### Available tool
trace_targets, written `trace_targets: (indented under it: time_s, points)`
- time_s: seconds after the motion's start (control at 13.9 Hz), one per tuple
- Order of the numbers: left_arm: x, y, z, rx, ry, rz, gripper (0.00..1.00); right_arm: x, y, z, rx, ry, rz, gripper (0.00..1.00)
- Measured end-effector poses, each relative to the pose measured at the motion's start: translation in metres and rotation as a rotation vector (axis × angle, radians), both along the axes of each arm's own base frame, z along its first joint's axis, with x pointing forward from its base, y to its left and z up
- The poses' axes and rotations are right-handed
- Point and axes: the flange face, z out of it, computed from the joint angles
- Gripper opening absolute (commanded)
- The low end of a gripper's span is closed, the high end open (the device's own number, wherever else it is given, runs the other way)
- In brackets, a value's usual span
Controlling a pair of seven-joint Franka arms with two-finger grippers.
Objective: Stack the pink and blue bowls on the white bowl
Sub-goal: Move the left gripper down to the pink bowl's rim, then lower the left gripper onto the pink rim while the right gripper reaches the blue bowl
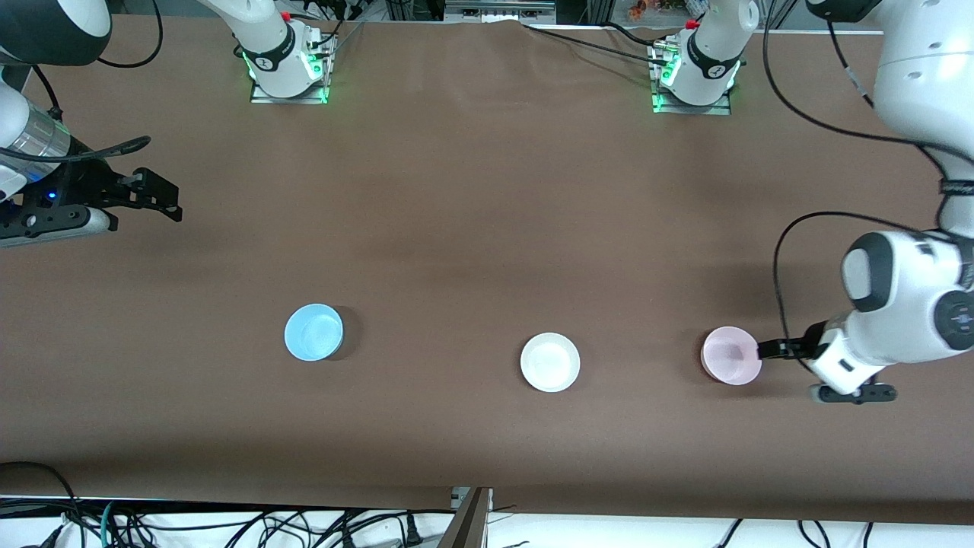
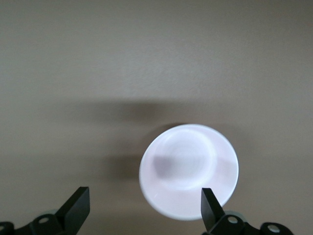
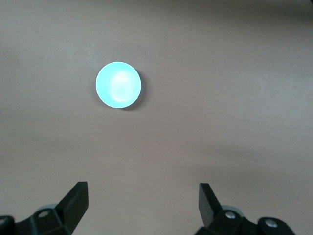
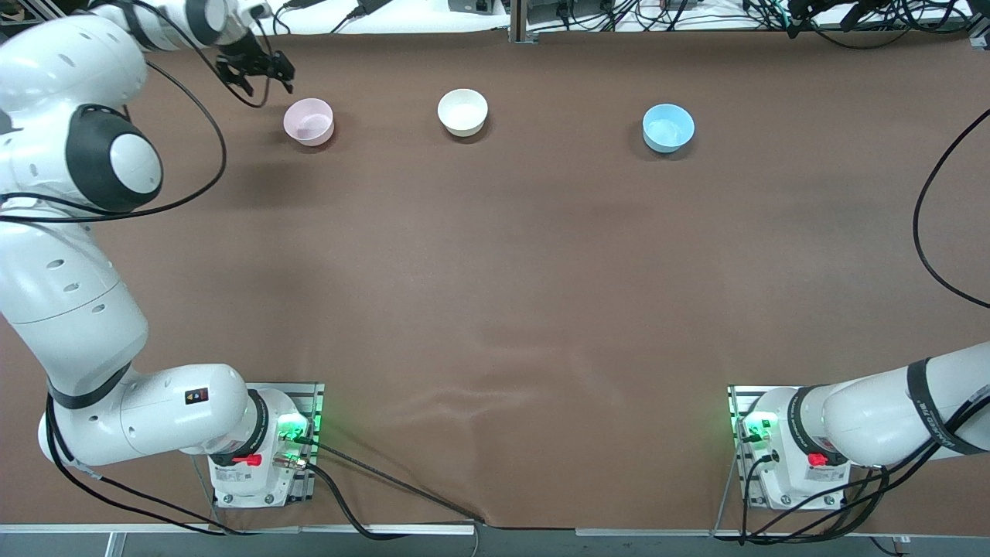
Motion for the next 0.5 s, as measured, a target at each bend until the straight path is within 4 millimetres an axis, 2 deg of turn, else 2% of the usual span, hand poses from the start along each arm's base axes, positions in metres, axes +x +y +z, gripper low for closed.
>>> trace_targets:
  time_s: [0.22,0.5]
  points:
    - [0.001,-0.003,-0.029,0.004,0.004,-0.003,1.00,0.000,-0.001,0.000,0.000,0.000,-0.001,1.00]
    - [0.003,0.007,-0.038,0.079,-0.016,-0.047,1.00,0.000,-0.001,0.000,0.000,0.000,-0.002,1.00]
